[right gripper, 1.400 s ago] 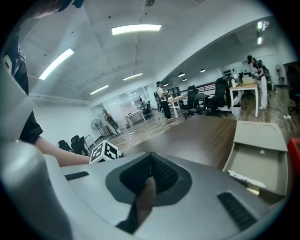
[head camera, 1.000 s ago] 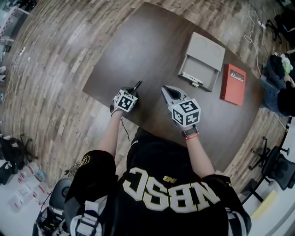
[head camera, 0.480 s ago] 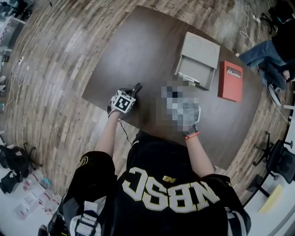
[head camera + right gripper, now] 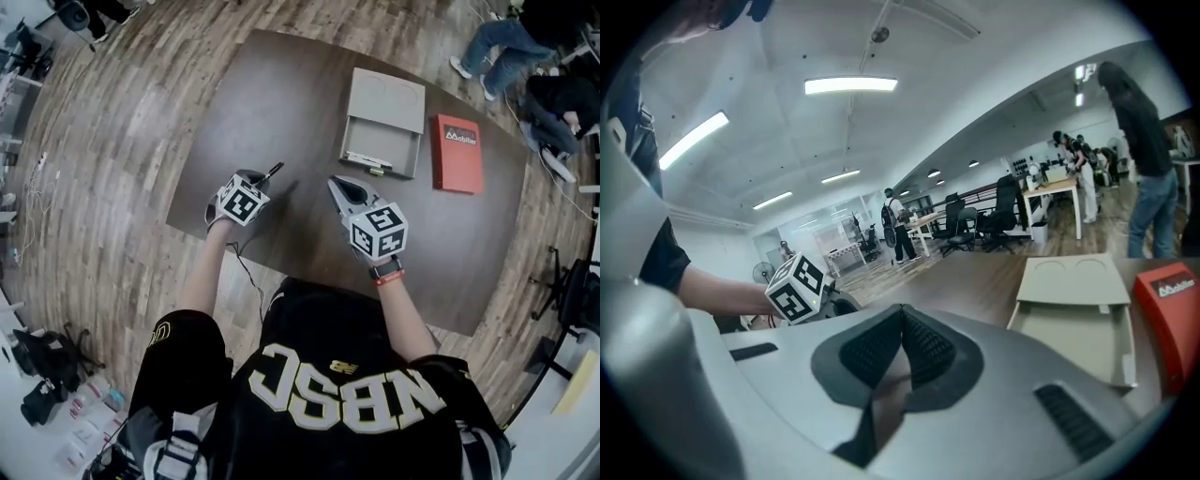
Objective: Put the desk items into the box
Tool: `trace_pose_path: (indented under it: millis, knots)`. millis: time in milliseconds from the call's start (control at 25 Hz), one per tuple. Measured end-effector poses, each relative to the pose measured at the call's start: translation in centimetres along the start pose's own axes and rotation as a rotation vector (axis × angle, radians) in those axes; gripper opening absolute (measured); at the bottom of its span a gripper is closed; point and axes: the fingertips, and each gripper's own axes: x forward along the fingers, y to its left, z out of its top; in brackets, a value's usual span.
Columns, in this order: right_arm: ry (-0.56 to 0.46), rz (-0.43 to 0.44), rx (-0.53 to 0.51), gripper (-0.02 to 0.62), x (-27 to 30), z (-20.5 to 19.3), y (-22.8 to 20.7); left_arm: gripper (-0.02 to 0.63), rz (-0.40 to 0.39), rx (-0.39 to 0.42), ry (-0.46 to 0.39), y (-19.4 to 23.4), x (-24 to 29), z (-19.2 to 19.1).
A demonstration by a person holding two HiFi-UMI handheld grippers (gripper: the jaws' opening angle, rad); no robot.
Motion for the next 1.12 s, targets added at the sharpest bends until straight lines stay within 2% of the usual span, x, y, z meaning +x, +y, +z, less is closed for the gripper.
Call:
trace_pose_path:
  millis: [200, 440, 880, 1120]
  knots:
    - [-0.03, -0.061, 0.026, 0.009, -1.9, 0.6, -2.1, 0.049, -0.017, 0.096, -0.017, 0.1, 1.1, 4.7]
    - [-0.095, -0.15, 0.079, 0.009, -4.3, 1.4, -5.4, 0.049, -0.08, 0.224, -0.024, -1.7, 4.2, 10.1]
    - [-0.122, -0.286, 0.195, 0.009, -7.8, -0.5, -10.6, 0.049, -0.201, 0.425, -0.034, -5.9, 8.7, 16.7]
    - [-0.126, -0.327, 0.242, 0.009, -8.7, -1.4, -12.7, 0.049, -0.258, 0.572, -0.054, -8.7, 11.1, 19.8]
